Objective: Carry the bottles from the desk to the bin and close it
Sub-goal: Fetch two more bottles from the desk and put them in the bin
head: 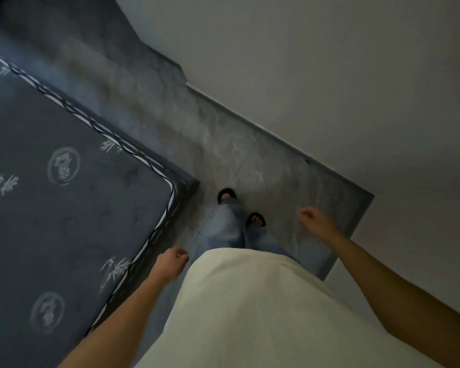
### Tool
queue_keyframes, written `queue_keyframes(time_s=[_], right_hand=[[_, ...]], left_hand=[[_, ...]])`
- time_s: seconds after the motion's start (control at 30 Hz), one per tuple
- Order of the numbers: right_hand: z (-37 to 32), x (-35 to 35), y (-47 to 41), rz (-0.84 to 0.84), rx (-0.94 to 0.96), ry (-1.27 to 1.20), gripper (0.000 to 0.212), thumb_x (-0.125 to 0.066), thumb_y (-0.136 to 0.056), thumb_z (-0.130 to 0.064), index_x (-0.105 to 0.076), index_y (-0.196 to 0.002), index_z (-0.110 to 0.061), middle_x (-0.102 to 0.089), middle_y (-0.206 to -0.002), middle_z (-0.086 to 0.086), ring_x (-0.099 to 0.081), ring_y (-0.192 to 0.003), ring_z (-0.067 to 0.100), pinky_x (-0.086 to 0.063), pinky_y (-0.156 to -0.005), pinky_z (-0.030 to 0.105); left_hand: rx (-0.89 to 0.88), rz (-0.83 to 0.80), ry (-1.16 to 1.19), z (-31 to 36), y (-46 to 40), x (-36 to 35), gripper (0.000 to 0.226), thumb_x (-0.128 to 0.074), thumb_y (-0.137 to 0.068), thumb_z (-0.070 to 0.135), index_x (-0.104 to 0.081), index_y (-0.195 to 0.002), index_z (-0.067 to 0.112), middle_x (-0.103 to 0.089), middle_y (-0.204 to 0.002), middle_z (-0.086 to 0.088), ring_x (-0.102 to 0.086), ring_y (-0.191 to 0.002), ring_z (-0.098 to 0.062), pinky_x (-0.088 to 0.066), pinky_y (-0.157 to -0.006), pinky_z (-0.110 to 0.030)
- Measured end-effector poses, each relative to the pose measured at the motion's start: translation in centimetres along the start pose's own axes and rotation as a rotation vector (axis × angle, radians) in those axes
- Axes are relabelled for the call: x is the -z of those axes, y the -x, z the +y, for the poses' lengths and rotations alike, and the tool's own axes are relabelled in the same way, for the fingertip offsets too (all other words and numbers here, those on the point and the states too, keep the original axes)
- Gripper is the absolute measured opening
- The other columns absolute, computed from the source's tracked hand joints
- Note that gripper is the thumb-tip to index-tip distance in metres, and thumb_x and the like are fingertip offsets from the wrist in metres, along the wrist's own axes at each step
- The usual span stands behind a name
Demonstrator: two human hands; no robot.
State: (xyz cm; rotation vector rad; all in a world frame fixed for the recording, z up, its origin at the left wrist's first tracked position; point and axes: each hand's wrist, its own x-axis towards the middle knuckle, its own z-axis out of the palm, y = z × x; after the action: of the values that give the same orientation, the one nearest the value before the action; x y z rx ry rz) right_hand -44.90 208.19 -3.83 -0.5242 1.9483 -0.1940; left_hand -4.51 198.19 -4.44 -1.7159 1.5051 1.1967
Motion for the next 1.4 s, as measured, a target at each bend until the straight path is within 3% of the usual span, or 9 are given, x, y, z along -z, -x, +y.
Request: queue_keyframes(time_s=[0.2,0.37,0.57,0.67,0.8,0.9,1.03,1.2,1.4], right_hand=[[-12.2,2.4,-6.7,-0.05,0.13,0.11,0.026,-0.057,-0.098,-0.013,-0.067,-0.119,-0.001,-0.069,-0.119,0.021,-0.065,-0.111,0.038,-0.049,-0.102,0.053],[-18.5,3.4,-9.5,-0.053,0.128,0.209,0.027,-0.057,-0.098,-0.008,-0.066,-0.12,0.005,-0.069,-0.119,0.024,-0.064,-0.111,0.04,-0.049,-0.101,0.05],[-21.6,5.4,-10.5,-0.079,0.034,0.326,0.026,-0.053,-0.099,-0.006,-0.065,-0.115,0.012,-0.069,-0.11,0.03,-0.065,-0.086,0.033,-0.044,-0.05,0.014],[-23.0,6.8,-11.9,-0.115,-0.023,0.388,0.03,-0.051,-0.1,-0.006,-0.065,-0.115,0.015,-0.067,-0.113,0.035,-0.065,-0.088,0.035,-0.05,-0.06,0.026],[-26.4,8.7,-14.2,-0.143,-0.071,0.52,0.031,-0.051,-0.101,-0.024,-0.069,-0.122,-0.01,-0.066,-0.128,0.015,-0.062,-0.116,0.033,-0.047,-0.092,0.033],[-31.2,9.9,-17.9,-0.152,-0.068,0.523,0.026,-0.054,-0.098,-0.021,-0.072,-0.116,-0.014,-0.07,-0.121,0.013,-0.062,-0.098,0.025,-0.045,-0.085,0.029],[-40.0,10.1,-22.9,-0.18,0.0,0.615,0.03,-0.056,-0.097,-0.025,-0.071,-0.121,-0.014,-0.068,-0.126,0.012,-0.063,-0.113,0.029,-0.046,-0.093,0.032],[-54.5,6.8,-28.8,-0.232,0.179,0.608,0.024,-0.055,-0.098,-0.023,-0.073,-0.102,-0.007,-0.075,-0.103,0.019,-0.071,-0.098,0.036,-0.055,-0.087,0.044],[-71.0,0.1,-32.4,-0.27,0.432,0.576,0.02,-0.057,-0.095,-0.016,-0.072,-0.105,-0.007,-0.073,-0.09,0.011,-0.069,-0.076,0.026,-0.054,-0.069,0.031]], left_hand=[[0.148,-0.081,0.115,-1.3,-1.5,1.6,0.018,-0.058,-0.096,0.029,-0.074,-0.091,0.02,-0.078,-0.087,-0.007,-0.068,-0.072,-0.02,-0.048,-0.065,-0.026],[0.158,-0.063,0.222,1.5,-5.4,7.1,0.021,-0.057,-0.094,0.024,-0.075,-0.097,0.013,-0.077,-0.091,-0.012,-0.068,-0.075,-0.027,-0.056,-0.071,-0.031],[0.029,0.057,0.334,8.2,-10.7,16.7,0.025,-0.055,-0.095,0.026,-0.075,-0.107,0.02,-0.075,-0.109,-0.003,-0.068,-0.106,-0.027,-0.05,-0.089,-0.032],[-0.028,0.13,0.459,11.7,-13.6,22.0,0.025,-0.056,-0.094,0.032,-0.074,-0.11,0.025,-0.075,-0.11,0.001,-0.069,-0.104,-0.024,-0.055,-0.094,-0.036],[-0.073,0.17,0.556,15.0,-17.2,28.1,0.024,-0.056,-0.094,0.034,-0.072,-0.11,0.026,-0.075,-0.106,-0.001,-0.071,-0.099,-0.023,-0.056,-0.094,-0.042],[-0.062,0.195,0.573,16.1,-19.5,32.1,0.025,-0.055,-0.095,0.036,-0.07,-0.113,0.027,-0.074,-0.11,0.001,-0.07,-0.098,-0.021,-0.055,-0.093,-0.039],[0.055,0.21,0.593,15.2,-20.6,34.8,0.025,-0.056,-0.094,0.031,-0.071,-0.112,0.023,-0.074,-0.11,-0.001,-0.069,-0.098,-0.022,-0.054,-0.091,-0.036],[0.248,0.154,0.672,12.0,-20.2,34.9,0.021,-0.056,-0.096,0.028,-0.071,-0.11,0.022,-0.072,-0.111,-0.001,-0.066,-0.105,-0.025,-0.051,-0.089,-0.033],[0.393,0.024,0.747,9.0,-19.4,34.0,0.025,-0.053,-0.099,0.027,-0.072,-0.11,0.015,-0.073,-0.115,-0.006,-0.067,-0.106,-0.026,-0.048,-0.086,-0.031]])
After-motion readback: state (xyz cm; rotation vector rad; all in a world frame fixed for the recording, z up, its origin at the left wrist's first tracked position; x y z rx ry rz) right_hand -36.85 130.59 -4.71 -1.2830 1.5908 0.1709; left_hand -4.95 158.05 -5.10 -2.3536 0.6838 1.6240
